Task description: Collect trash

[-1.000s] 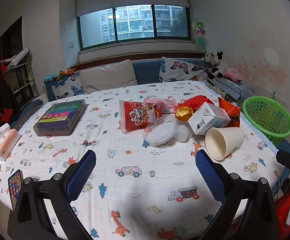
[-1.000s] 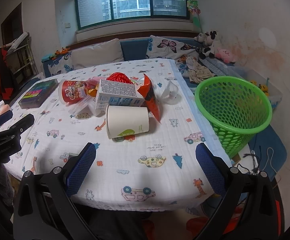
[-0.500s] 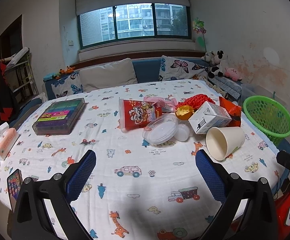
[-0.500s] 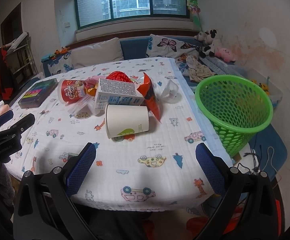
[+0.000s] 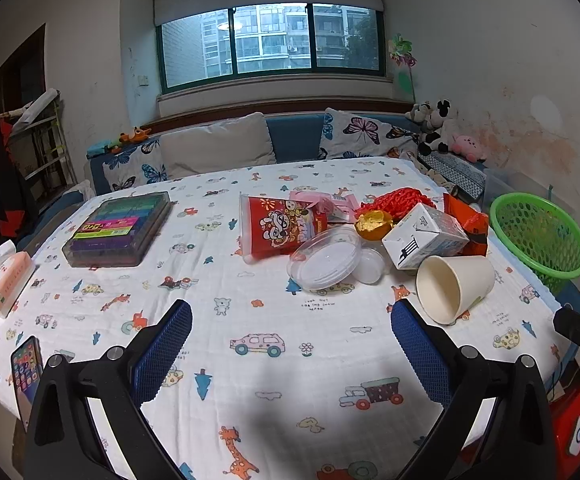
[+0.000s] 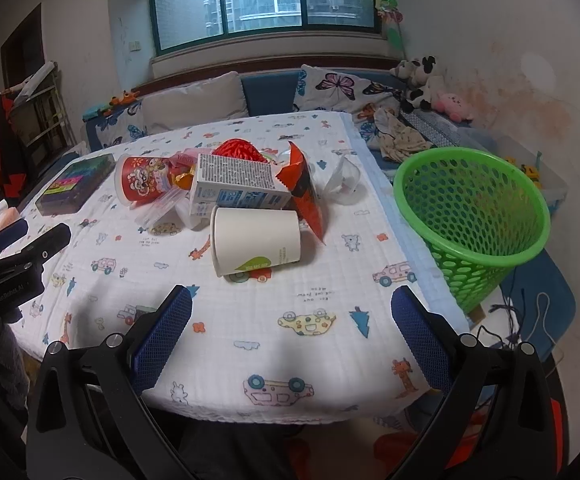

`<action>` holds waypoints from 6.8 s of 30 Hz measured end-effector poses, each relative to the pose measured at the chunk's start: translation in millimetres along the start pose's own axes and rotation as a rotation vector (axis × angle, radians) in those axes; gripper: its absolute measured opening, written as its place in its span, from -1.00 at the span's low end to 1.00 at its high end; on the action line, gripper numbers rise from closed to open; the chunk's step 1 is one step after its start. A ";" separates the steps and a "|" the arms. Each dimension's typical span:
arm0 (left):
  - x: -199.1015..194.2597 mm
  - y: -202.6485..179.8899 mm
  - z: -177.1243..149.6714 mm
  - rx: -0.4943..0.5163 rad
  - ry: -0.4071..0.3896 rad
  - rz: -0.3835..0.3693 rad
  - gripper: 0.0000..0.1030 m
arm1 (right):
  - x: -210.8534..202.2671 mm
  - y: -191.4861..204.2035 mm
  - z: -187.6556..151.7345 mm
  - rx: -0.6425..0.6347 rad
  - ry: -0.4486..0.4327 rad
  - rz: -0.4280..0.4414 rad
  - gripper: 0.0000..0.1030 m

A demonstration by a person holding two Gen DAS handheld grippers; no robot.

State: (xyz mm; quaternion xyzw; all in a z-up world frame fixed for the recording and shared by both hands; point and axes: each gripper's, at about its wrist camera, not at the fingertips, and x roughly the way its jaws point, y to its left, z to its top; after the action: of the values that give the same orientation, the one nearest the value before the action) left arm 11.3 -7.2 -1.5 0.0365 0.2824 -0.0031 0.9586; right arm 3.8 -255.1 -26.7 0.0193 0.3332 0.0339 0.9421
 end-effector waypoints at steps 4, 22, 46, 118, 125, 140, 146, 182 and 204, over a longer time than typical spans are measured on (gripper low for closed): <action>-0.8 0.0 0.1 0.002 -0.001 -0.001 0.88 | 1.7 1.1 1.0 -0.003 0.003 0.000 0.92; 11.2 -0.8 11.8 0.009 0.008 -0.006 0.88 | 11.9 0.4 13.3 -0.005 0.015 0.011 0.92; 37.4 -5.5 30.1 0.034 0.045 -0.038 0.88 | 52.6 -17.6 58.2 -0.023 0.040 0.062 0.76; 92.4 -89.5 108.1 0.297 0.036 -0.549 0.00 | 65.6 -149.4 132.4 0.224 -0.018 0.109 -0.59; 81.4 -99.0 126.5 0.274 0.008 -0.566 0.00 | 76.6 -199.2 122.0 0.276 -0.014 -0.006 -0.59; 87.4 -190.1 162.0 0.317 0.009 -0.655 0.00 | 110.8 -268.5 81.7 0.386 0.060 -0.029 -0.32; 100.8 -245.1 171.5 0.356 0.038 -0.689 0.00 | 96.7 -278.3 76.6 0.389 0.036 -0.042 -0.10; 124.0 -294.7 146.7 0.384 0.193 -0.668 0.32 | 23.4 -265.1 33.9 0.412 -0.046 -0.062 0.35; 86.7 -134.3 58.5 0.275 0.212 -0.673 0.71 | 20.7 -199.6 45.5 0.338 -0.050 0.000 0.46</action>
State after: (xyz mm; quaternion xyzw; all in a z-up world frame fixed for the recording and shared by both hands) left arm 112.3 -144.0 -8.6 0.0700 0.3734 -0.3517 0.8556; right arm 58.7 -453.1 -16.1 0.1786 0.3107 -0.0231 0.9333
